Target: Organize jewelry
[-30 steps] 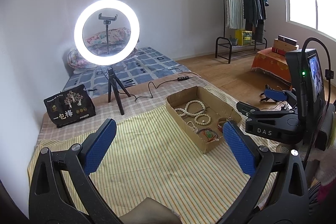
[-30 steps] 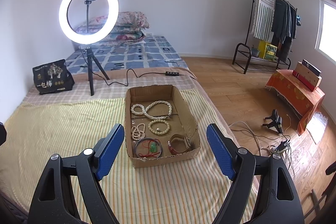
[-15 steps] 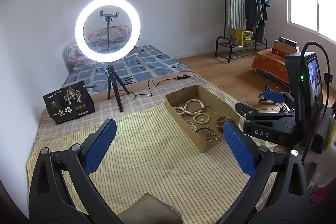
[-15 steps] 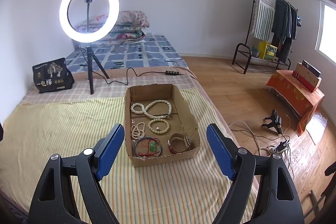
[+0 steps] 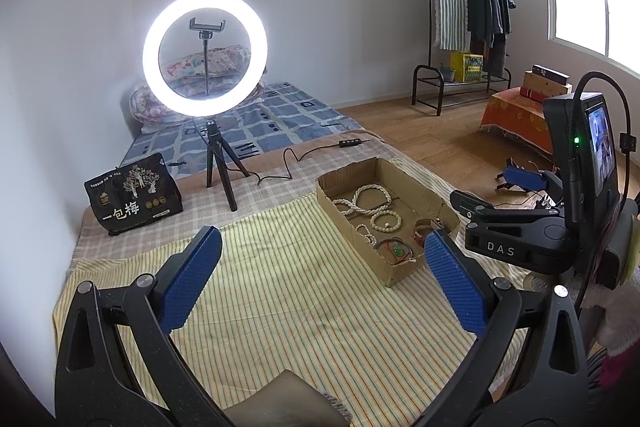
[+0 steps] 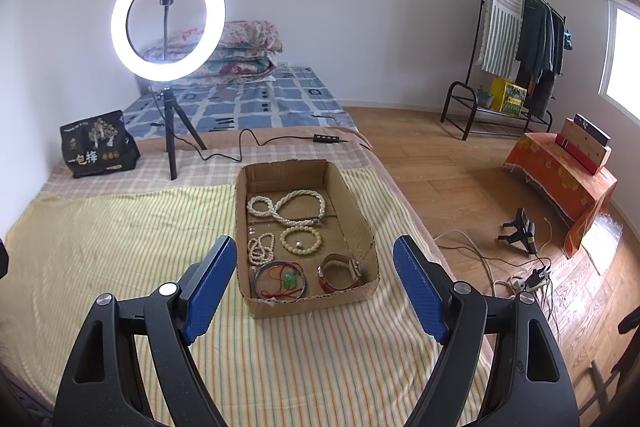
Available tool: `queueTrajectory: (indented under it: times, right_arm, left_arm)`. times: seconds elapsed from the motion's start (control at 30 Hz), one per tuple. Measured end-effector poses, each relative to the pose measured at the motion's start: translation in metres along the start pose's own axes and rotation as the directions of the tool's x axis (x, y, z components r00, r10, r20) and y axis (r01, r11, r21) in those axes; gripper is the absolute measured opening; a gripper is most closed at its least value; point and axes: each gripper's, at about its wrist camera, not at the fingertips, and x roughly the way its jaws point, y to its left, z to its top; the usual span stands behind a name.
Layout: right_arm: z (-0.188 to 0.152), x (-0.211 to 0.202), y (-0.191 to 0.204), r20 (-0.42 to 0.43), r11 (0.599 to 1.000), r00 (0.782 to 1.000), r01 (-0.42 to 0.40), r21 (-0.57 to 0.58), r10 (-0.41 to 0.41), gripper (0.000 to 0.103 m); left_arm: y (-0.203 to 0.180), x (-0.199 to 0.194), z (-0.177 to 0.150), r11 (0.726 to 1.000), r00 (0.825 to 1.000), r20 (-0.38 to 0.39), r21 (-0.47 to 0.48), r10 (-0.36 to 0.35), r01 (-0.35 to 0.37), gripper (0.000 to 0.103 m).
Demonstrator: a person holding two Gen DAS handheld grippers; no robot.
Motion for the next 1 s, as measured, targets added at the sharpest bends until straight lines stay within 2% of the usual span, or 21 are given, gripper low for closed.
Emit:
queueTrajectory:
  times: [1.0]
  right_arm:
    - [0.0014, 0.0015, 0.0026, -0.003, 1.000, 1.000, 0.001, -0.003, -0.001, 0.081]
  left_arm:
    - [-0.0032, 0.0000, 0.0010, 1.000, 1.000, 0.005, 0.018, 0.004, -0.004, 0.103]
